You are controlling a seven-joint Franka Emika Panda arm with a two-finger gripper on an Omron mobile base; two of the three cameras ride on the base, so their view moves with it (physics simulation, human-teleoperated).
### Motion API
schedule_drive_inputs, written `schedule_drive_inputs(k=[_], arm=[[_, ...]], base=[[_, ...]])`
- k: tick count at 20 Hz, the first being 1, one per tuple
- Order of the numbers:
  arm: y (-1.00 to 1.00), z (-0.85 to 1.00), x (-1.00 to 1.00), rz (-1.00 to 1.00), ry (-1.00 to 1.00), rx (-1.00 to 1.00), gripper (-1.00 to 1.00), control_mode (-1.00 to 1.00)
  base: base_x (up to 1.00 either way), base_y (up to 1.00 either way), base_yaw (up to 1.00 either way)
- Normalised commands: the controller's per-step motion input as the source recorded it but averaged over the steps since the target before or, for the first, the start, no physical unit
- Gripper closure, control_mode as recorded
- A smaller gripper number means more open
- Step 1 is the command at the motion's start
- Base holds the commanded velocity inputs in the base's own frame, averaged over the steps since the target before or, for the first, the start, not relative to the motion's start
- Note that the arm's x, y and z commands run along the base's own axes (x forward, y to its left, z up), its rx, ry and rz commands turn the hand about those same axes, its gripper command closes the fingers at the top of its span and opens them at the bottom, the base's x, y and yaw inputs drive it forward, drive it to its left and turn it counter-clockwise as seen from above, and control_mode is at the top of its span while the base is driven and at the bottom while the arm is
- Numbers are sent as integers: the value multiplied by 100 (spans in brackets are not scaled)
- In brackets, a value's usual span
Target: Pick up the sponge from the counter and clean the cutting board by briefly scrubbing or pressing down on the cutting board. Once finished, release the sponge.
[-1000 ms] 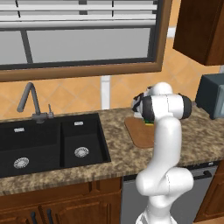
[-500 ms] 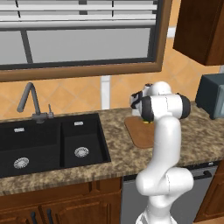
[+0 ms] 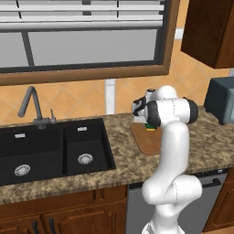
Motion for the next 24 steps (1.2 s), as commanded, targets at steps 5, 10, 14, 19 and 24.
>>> schedule_drive_inputs(k=[5, 10, 14, 19, 24], arm=[[7, -13, -12, 0, -1, 0, 100, -100], [31, 0, -23, 0, -1, 0, 100, -100], [34, -21, -13, 0, -1, 0, 100, -100], [21, -43, -1, 0, 0, 0, 100, -100], [-5, -10, -19, 0, 0, 0, 100, -100]], base=[[0, 0, 0], [0, 0, 0], [0, 0, 0], [0, 0, 0], [0, 0, 0]])
